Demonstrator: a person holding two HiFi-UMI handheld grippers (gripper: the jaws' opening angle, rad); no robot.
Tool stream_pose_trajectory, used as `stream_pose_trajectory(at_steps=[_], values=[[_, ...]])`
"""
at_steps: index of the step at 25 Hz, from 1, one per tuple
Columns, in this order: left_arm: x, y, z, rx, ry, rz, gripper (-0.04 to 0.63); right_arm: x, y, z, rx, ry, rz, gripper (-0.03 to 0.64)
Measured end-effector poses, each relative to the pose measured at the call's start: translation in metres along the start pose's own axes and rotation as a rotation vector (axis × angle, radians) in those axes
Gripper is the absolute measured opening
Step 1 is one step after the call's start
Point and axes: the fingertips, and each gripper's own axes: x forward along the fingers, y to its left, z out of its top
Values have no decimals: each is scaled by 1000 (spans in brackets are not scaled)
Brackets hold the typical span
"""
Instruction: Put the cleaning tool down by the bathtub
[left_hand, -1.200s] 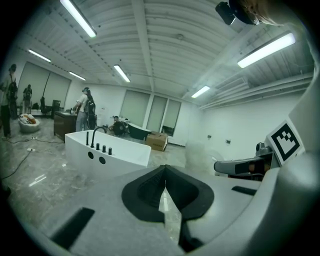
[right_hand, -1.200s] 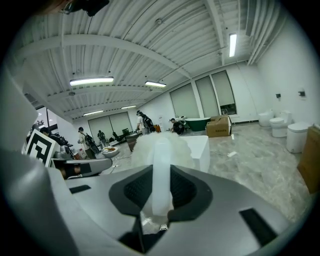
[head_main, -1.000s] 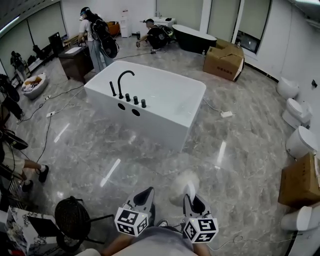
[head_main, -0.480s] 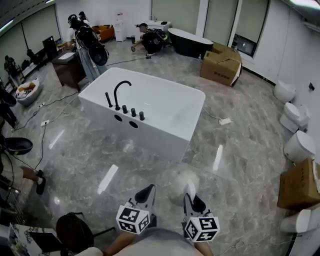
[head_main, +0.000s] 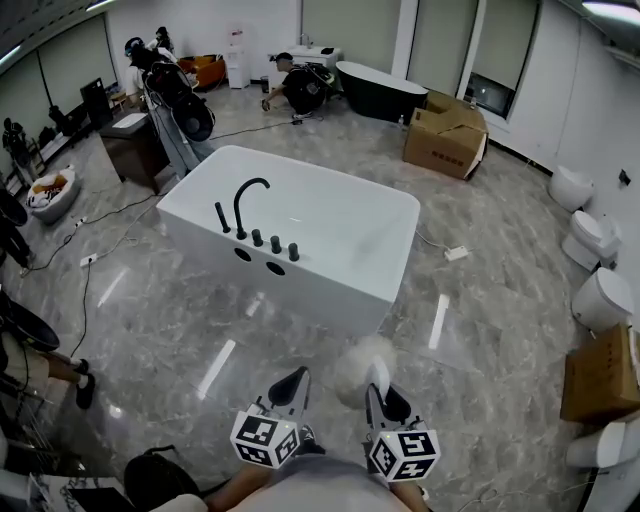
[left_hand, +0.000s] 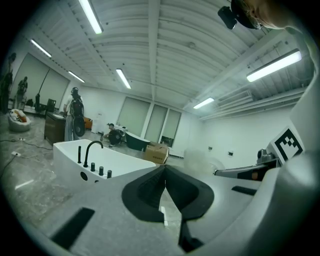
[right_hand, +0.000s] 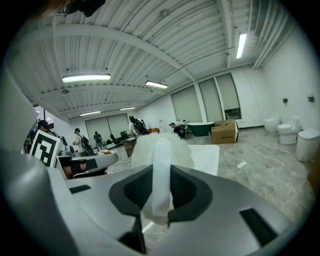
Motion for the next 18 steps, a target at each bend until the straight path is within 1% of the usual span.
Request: stream_pose_trajectory(at_steps=[4, 9, 14, 18], values=[[6, 26, 5, -1, 7, -16, 6, 24, 15, 3, 0, -3, -1, 77], [10, 48, 1, -8, 17, -33, 7, 40, 24, -5, 5, 19, -14, 77], [13, 56, -8, -51, 52, -57, 6, 54, 29, -8, -4, 44, -17, 77], [21, 65, -10, -69, 71, -53, 7, 71, 30, -4, 3, 52, -10, 77]])
